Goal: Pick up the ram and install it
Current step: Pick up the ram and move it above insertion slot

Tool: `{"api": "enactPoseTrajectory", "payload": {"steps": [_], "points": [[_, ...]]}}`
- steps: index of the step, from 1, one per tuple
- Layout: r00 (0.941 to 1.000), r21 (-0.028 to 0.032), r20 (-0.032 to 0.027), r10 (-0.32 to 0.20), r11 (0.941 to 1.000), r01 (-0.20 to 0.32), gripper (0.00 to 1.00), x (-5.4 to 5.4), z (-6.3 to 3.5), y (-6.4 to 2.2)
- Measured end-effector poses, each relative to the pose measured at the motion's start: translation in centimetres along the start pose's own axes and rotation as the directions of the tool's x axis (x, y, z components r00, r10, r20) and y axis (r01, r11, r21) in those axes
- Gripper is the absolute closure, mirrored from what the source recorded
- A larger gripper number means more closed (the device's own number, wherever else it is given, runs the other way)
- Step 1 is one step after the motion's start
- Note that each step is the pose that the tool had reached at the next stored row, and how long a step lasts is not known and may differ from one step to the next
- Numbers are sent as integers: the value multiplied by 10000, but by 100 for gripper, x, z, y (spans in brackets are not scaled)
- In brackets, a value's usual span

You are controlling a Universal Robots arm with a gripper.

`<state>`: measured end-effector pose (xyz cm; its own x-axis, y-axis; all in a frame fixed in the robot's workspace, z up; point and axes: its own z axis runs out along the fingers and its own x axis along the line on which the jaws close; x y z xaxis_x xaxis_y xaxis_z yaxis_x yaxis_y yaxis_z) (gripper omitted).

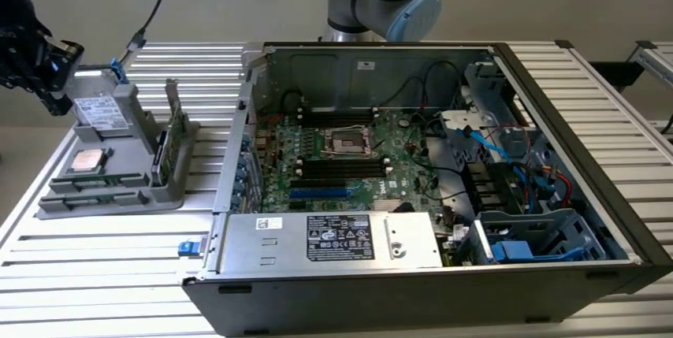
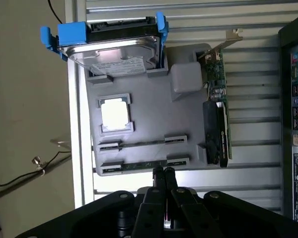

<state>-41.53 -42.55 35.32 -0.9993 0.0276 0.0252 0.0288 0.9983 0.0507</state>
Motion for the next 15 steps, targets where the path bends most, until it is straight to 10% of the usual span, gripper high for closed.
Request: {"api": "enactPoseTrajectory", "payload": {"steps": [7,15], "points": [[9920,28,-67,-1259,9920,1259,90,0,14,-1],[9628,49,-147,-2698,9629,2699,90,-1,31,-2]]}}
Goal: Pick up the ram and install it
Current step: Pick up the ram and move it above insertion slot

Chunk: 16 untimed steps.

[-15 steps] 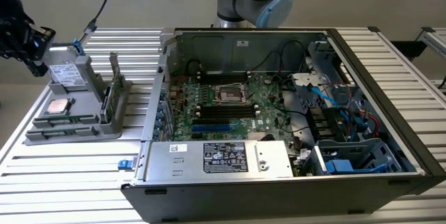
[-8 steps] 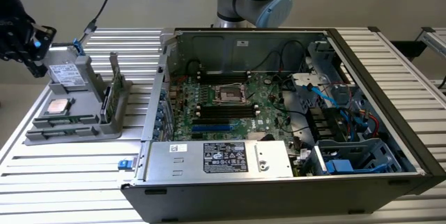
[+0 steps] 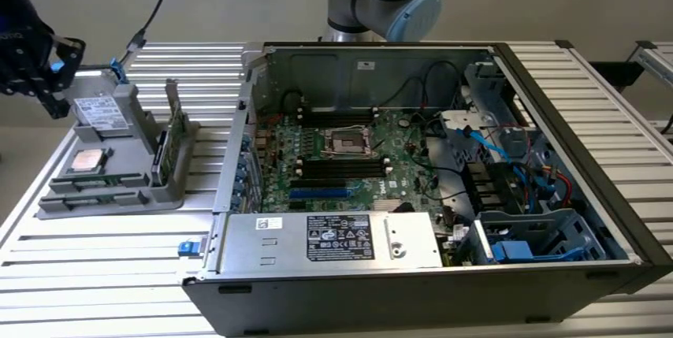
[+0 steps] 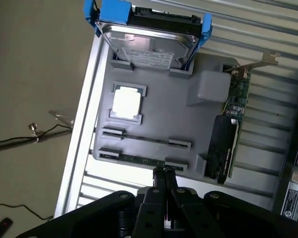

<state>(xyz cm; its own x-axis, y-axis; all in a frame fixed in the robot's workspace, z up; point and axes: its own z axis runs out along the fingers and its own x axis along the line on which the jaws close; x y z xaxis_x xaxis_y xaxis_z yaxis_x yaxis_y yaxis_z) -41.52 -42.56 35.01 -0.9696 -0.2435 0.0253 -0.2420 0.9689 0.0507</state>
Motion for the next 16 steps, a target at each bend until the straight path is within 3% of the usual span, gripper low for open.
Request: {"api": "enactPoseTrajectory", "payload": {"steps": [4,8,12,16], "points": [[9973,17,-38,-730,9973,730,90,-1,9,-1],[9896,31,-75,-1437,9896,1438,90,0,17,-1],[9764,43,-114,-2159,9764,2159,90,0,26,-2],[9581,51,-155,-2859,9582,2860,90,-1,34,-2]]}}
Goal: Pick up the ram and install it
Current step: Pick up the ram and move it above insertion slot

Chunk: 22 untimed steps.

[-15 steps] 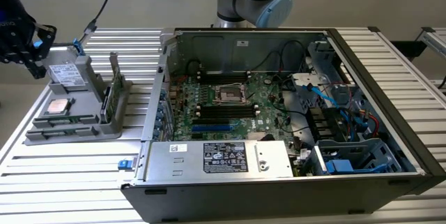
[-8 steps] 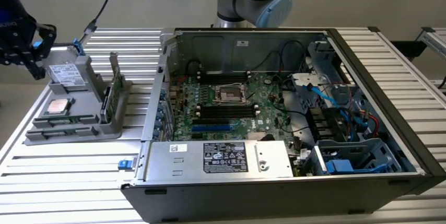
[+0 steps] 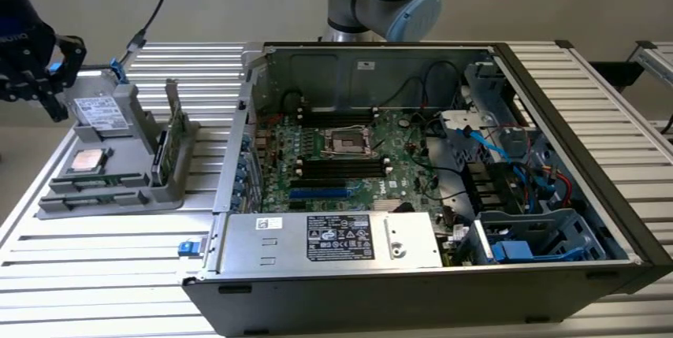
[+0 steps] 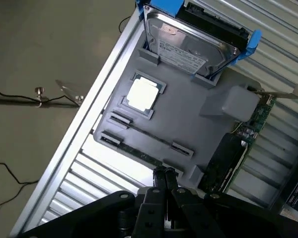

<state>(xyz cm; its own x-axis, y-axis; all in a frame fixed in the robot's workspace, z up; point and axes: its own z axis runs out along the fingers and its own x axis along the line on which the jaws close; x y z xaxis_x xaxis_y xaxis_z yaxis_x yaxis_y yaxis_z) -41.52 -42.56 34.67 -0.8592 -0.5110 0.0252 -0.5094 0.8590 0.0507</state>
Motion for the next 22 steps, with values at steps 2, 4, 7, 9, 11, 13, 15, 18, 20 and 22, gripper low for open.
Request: {"api": "enactPoseTrajectory", "payload": {"steps": [2,4,7,9,11,13,15,18,20,22], "points": [[9993,9,-19,-365,9993,365,90,0,4,0],[9974,17,-39,-724,9974,724,90,0,8,-1],[9918,28,-69,-1276,9918,1276,90,0,14,-1],[9867,34,-86,-1626,9867,1626,90,0,20,-1],[9799,40,-108,-1990,9800,1990,90,0,24,-2],[9723,45,-126,-2334,9723,2335,90,-1,29,-2],[9628,49,-147,-2697,9629,2698,90,-1,34,-2],[9469,54,-177,-3211,9470,3213,90,-1,40,-2],[9345,56,-198,-3554,9346,3556,90,-1,45,-3],[9211,58,-218,-3886,9213,3888,90,-1,50,-3]]}}
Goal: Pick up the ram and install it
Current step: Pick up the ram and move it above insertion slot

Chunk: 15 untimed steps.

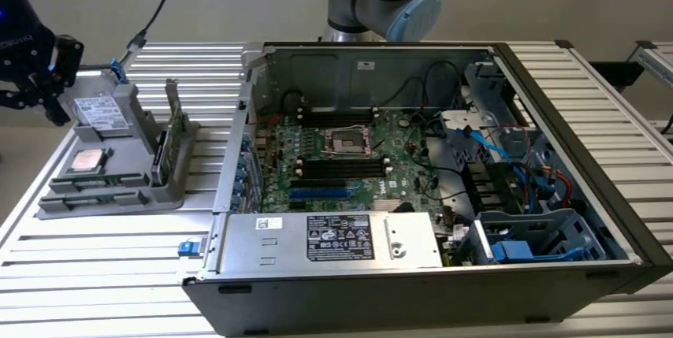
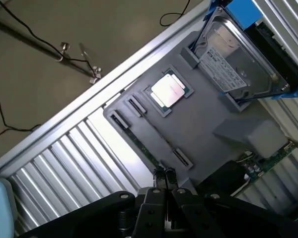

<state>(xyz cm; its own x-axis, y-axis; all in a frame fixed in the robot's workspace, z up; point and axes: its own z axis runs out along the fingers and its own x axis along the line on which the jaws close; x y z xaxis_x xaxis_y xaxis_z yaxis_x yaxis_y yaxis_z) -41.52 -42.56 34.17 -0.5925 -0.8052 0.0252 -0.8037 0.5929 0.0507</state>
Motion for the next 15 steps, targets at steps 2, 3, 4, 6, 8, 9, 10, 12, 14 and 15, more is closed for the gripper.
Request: {"api": "enactPoseTrajectory", "payload": {"steps": [2,3,4,6,8,9,10,12,14,15], "points": [[9993,8,-19,-365,9993,365,90,0,4,0],[9985,12,-29,-544,9985,544,90,0,7,0],[9973,17,-38,-730,9973,730,90,0,9,-1],[9939,24,-58,-1098,9939,1098,90,0,14,-1],[9893,31,-77,-1459,9893,1459,90,0,19,-1],[9865,34,-87,-1637,9865,1637,90,0,21,-1],[9833,37,-98,-1818,9833,1819,90,0,23,-1],[9759,42,-117,-2181,9759,2181,90,0,28,-2],[9674,47,-137,-2531,9674,2531,90,-1,33,-2],[9625,49,-147,-2708,9626,2709,90,-1,35,-2]]}}
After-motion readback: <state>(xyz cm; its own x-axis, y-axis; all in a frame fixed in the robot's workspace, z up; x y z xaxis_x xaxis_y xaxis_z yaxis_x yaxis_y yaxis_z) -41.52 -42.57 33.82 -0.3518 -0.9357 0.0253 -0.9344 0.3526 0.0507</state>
